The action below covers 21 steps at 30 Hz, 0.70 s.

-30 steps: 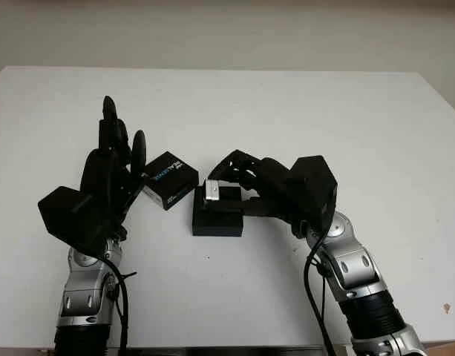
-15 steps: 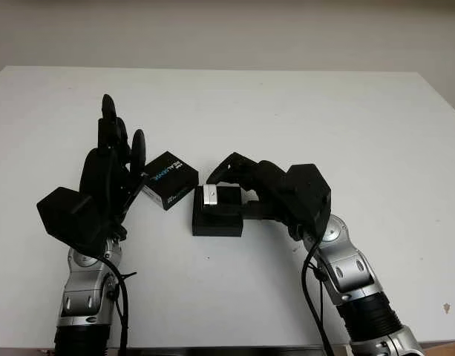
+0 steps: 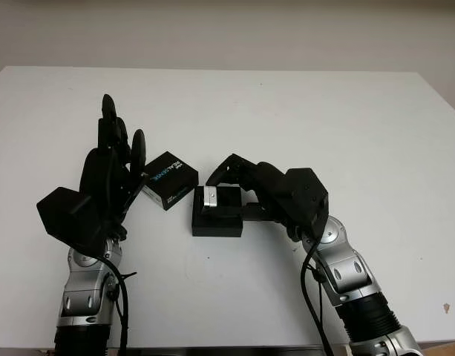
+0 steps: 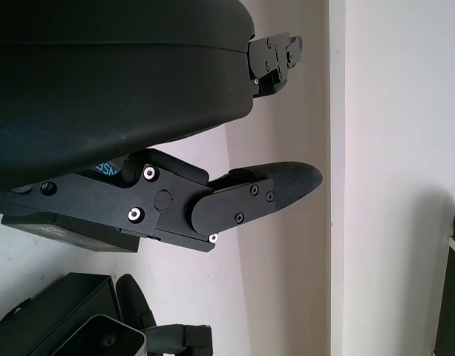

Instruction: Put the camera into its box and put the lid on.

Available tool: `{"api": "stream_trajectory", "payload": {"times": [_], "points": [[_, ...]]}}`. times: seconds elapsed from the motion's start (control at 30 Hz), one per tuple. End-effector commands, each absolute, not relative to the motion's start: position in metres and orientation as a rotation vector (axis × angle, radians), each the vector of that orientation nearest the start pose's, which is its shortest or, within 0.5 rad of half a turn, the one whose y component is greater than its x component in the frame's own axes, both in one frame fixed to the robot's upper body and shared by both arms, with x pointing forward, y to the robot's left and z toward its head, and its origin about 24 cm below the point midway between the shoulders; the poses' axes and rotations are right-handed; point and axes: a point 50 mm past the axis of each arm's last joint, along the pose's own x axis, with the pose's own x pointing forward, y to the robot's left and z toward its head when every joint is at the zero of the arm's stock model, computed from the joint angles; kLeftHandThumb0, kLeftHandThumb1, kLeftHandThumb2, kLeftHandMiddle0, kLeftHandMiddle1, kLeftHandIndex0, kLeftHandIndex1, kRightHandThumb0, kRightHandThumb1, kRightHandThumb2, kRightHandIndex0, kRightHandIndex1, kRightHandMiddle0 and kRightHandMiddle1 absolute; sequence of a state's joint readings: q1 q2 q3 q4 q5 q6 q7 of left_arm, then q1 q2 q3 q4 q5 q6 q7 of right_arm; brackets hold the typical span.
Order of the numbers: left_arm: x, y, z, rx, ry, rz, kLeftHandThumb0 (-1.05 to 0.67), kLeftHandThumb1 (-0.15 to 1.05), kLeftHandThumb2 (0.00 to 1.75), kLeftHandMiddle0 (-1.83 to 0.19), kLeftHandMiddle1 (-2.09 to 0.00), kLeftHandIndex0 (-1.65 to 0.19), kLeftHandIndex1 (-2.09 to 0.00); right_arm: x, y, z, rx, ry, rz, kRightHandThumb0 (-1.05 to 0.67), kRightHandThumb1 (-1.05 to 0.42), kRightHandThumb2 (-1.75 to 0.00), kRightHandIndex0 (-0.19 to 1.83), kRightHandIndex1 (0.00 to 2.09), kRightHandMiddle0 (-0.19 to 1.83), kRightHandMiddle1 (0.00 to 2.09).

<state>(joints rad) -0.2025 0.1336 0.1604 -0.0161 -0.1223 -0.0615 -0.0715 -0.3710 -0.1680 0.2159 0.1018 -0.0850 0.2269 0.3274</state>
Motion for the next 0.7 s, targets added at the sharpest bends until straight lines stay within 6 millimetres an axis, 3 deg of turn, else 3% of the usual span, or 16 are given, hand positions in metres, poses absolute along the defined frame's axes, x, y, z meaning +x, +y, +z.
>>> {"api": "stream_trajectory", "payload": {"times": [0.0,0.43,0.6,0.67], "points": [[0.285,0.196,0.111,0.012,-0.295,0.031,-0.5,1.05,0.61,0.19,-0.05,0.19,-0.01,0.308,-0.096,0.085,-0.338,0.018,0.549,-0.37,-0.95,-0.05,-0.01,0.82,0.23,1.83],[0.284,0.197,0.112,0.016,-0.293,0.032,-0.5,1.05,0.61,0.19,-0.05,0.19,0.0,0.307,-0.1,0.09,-0.63,-0.111,0.481,-0.39,-0.96,-0.05,0.03,0.79,0.25,1.67],[0.284,0.197,0.112,0.007,-0.294,0.033,-0.51,1.05,0.61,0.19,-0.05,0.19,0.0,0.305,-0.104,0.095,-0.764,-0.155,0.484,-0.47,-0.97,-0.05,0.11,0.46,0.14,1.12],[0.284,0.197,0.112,0.003,-0.292,0.034,-0.51,1.05,0.6,0.19,-0.05,0.19,0.0,0.304,-0.106,0.098,-0.798,-0.167,0.491,-0.47,-0.96,-0.05,0.12,0.27,0.16,0.79]]}}
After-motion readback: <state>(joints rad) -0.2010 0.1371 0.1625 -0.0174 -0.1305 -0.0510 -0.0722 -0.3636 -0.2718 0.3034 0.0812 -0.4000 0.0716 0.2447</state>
